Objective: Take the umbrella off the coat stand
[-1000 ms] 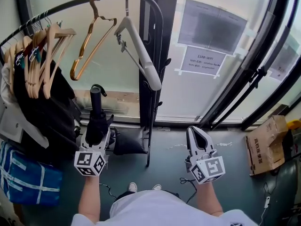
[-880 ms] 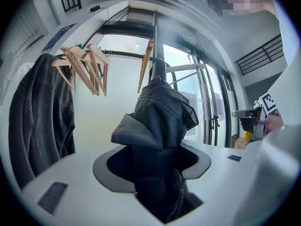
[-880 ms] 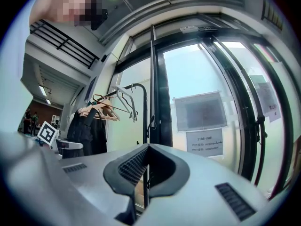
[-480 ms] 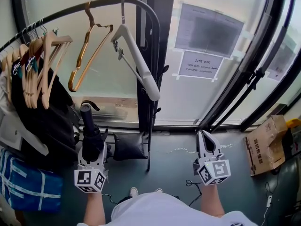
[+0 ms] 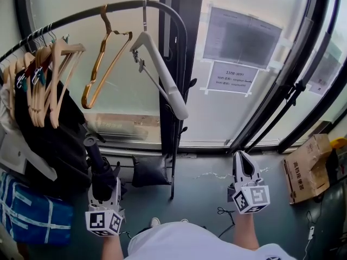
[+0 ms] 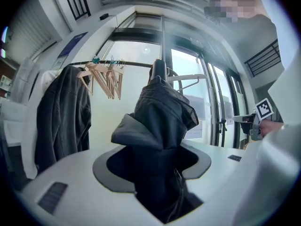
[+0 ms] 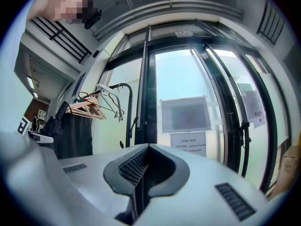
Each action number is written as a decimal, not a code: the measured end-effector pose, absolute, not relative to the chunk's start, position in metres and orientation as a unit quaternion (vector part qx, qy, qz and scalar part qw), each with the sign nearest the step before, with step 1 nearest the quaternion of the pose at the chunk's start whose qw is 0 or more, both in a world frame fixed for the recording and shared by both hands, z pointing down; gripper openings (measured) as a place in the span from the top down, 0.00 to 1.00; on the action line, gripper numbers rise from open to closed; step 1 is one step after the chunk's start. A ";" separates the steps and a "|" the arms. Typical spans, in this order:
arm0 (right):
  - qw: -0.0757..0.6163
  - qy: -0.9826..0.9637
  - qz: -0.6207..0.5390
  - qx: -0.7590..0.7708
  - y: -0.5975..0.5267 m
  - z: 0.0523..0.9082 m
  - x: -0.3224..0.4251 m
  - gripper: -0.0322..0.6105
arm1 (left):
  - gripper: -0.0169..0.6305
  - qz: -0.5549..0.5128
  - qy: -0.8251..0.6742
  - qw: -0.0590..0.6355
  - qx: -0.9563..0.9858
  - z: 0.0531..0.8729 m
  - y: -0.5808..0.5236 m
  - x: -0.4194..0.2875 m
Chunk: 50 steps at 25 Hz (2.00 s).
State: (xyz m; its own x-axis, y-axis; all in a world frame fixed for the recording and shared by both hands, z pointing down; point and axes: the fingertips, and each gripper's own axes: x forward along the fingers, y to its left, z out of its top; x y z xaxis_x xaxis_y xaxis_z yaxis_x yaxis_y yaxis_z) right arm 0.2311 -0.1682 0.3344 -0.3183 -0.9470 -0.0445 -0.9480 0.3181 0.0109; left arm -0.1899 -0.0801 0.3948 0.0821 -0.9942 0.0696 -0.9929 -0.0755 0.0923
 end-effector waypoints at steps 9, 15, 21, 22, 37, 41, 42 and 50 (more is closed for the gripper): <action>0.021 0.815 0.019 -0.579 -0.162 0.333 0.223 0.92 | 0.59 -0.004 -0.692 0.061 0.719 0.403 -0.066 -0.200; 0.016 0.815 0.015 -0.579 -0.151 0.338 0.219 0.92 | 0.59 -0.007 -0.687 0.068 0.724 0.405 -0.063 -0.199; 0.004 0.810 0.017 -0.587 -0.136 0.344 0.215 0.92 | 0.59 -0.012 -0.677 0.075 0.732 0.406 -0.068 -0.202; 0.001 0.807 0.016 -0.590 -0.134 0.345 0.217 0.92 | 0.59 -0.012 -0.673 0.074 0.735 0.405 -0.069 -0.201; -0.003 0.789 0.009 -0.615 -0.128 0.349 0.216 0.92 | 0.59 -0.009 -0.639 0.073 0.766 0.404 -0.089 -0.193; -0.002 0.796 0.020 -0.605 -0.128 0.346 0.208 0.92 | 0.59 -0.007 -0.634 0.073 0.770 0.405 -0.090 -0.193; -0.003 0.798 0.024 -0.603 -0.129 0.345 0.205 0.92 | 0.59 -0.006 -0.633 0.074 0.770 0.405 -0.091 -0.193; -0.013 0.799 0.034 -0.600 -0.131 0.343 0.193 0.92 | 0.59 -0.007 -0.625 0.078 0.776 0.407 -0.100 -0.195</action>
